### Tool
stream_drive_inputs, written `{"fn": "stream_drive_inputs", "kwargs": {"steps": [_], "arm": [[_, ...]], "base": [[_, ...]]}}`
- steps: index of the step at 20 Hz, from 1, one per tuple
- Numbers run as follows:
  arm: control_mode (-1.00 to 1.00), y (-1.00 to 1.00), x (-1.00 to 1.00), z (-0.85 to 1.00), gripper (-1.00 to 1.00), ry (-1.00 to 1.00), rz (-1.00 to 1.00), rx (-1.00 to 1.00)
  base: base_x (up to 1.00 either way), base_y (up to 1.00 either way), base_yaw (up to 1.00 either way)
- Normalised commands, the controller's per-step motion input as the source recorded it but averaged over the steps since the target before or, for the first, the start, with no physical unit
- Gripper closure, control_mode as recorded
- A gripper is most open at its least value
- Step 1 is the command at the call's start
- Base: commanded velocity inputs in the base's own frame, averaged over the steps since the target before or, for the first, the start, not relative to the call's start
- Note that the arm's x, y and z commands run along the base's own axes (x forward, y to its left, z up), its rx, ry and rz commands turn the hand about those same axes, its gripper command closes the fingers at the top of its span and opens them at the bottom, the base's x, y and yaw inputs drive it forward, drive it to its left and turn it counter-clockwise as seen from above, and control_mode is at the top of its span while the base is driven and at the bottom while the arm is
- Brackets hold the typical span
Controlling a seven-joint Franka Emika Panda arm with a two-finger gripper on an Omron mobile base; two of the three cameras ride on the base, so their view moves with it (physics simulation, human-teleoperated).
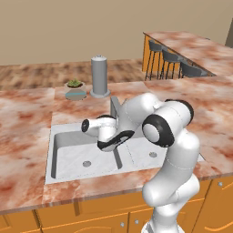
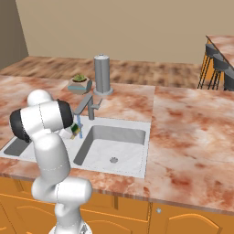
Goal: Soak the sponge with water for a few seconds and then drop it inside the sink.
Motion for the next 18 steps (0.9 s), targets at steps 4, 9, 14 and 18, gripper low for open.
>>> {"fn": "stream_drive_inputs", "kwargs": {"steps": [4, 9, 14, 18], "arm": [[-1.0, -0.08, 0.0, 0.0, 1.0, 0.0, -0.01, 0.0], [-1.0, -0.14, 0.0, 0.0, 1.0, 0.0, -0.02, 0.0], [-1.0, -0.12, 0.02, 0.0, 1.0, 0.0, -0.03, 0.0], [-1.0, 0.0, 0.1, 0.0, 1.0, 0.0, -0.02, 0.0]], "base": [[0.0, 0.0, 0.0], [0.0, 0.0, 0.0], [0.0, 0.0, 0.0], [0.0, 0.0, 0.0]]}}
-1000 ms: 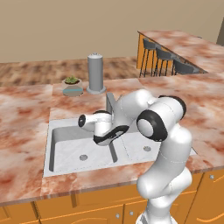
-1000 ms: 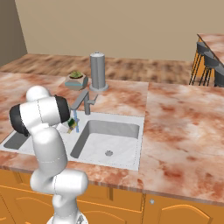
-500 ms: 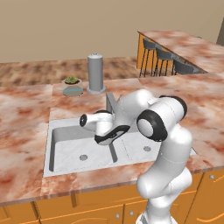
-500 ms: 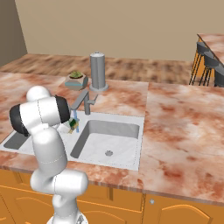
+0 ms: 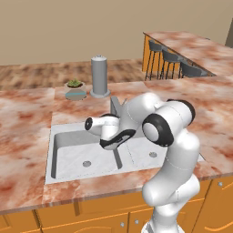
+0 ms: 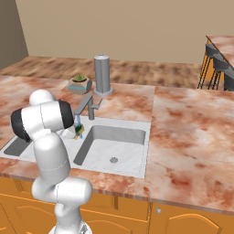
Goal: Soak the sponge with water for a few seconds and then drop it inside the sink.
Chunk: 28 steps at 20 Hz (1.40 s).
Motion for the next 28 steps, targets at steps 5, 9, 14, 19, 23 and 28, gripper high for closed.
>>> {"fn": "stream_drive_inputs", "kwargs": {"steps": [5, 9, 14, 19, 23, 28], "arm": [[-1.0, 0.0, 0.01, 0.0, 1.0, 0.0, 0.0, 0.0], [-1.0, 0.0, 0.0, 0.0, 1.0, 0.0, 0.0, 0.0], [-1.0, 0.0, -0.03, 0.0, 1.0, -0.01, 0.0, 0.0], [-1.0, 0.16, -0.38, 0.22, 1.0, -0.08, 0.0, 0.0], [-1.0, 0.52, -0.29, 0.39, 1.0, -0.06, 0.01, 0.0], [-1.0, 0.6, -0.22, 0.38, 1.0, -0.02, 0.04, 0.0]], "base": [[0.0, 0.0, 0.0], [0.0, 0.0, 0.0], [0.0, 0.0, 0.0], [0.0, 0.0, 0.0], [0.0, 0.0, 0.0], [0.0, 0.0, 0.0]]}}
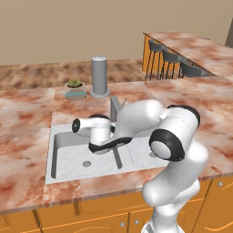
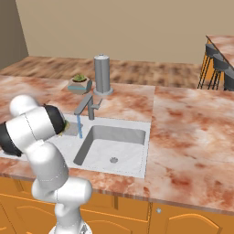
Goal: Soak the sponge with water for a few seconds and then drop it inside the sink.
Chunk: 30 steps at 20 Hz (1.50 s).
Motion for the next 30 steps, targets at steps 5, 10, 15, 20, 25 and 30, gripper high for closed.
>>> {"fn": "stream_drive_inputs", "kwargs": {"steps": [5, 10, 15, 20, 25, 30], "arm": [[-1.0, 0.47, -0.09, 0.41, 1.0, 0.01, 0.04, 0.01], [-1.0, 0.04, -0.04, 0.39, 1.0, 0.05, 0.1, 0.12], [-1.0, 0.1, -0.13, 0.36, 1.0, 0.07, 0.11, 0.17], [-1.0, 0.19, -0.17, 0.3, 1.0, 0.09, 0.12, 0.18], [-1.0, 0.03, -0.12, 0.11, 1.0, 0.17, 0.19, 0.21], [-1.0, 0.0, 0.0, 0.21, 1.0, 0.21, 0.22, 0.21]], "base": [[0.0, 0.0, 0.0], [0.0, 0.0, 0.0], [0.0, 0.0, 0.0], [0.0, 0.0, 0.0], [0.0, 0.0, 0.0], [0.0, 0.0, 0.0]]}}
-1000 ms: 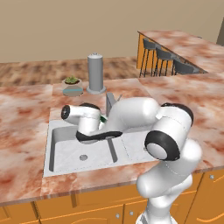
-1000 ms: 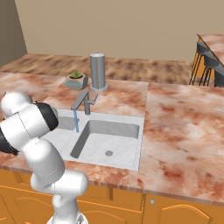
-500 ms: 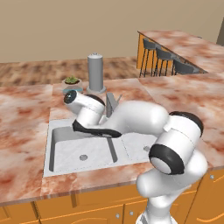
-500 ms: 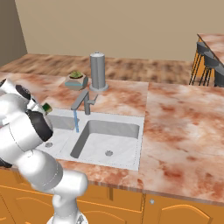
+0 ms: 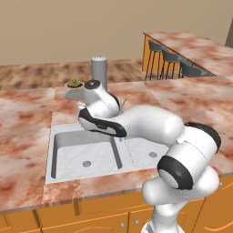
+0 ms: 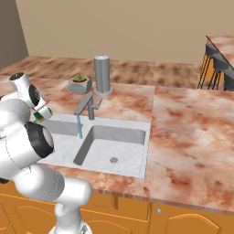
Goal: Soak the sponge with water for a few seconds and then drop it inside the sink.
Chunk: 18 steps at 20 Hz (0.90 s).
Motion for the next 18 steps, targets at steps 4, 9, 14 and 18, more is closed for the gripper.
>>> {"fn": "stream_drive_inputs", "kwargs": {"steps": [4, 9, 14, 18], "arm": [[-1.0, 0.0, 0.0, 0.3, 1.0, 0.17, 0.19, 0.18], [-1.0, 0.1, -0.01, 0.14, 1.0, 0.08, 0.18, 0.05], [-1.0, 0.16, 0.0, 0.02, 1.0, 0.09, 0.2, 0.0], [-1.0, 0.18, 0.0, 0.0, 1.0, 0.0, 0.08, -0.03]], "base": [[0.0, 0.0, 0.0], [0.0, 0.0, 0.0], [0.0, 0.0, 0.0], [0.0, 0.0, 0.0]]}}
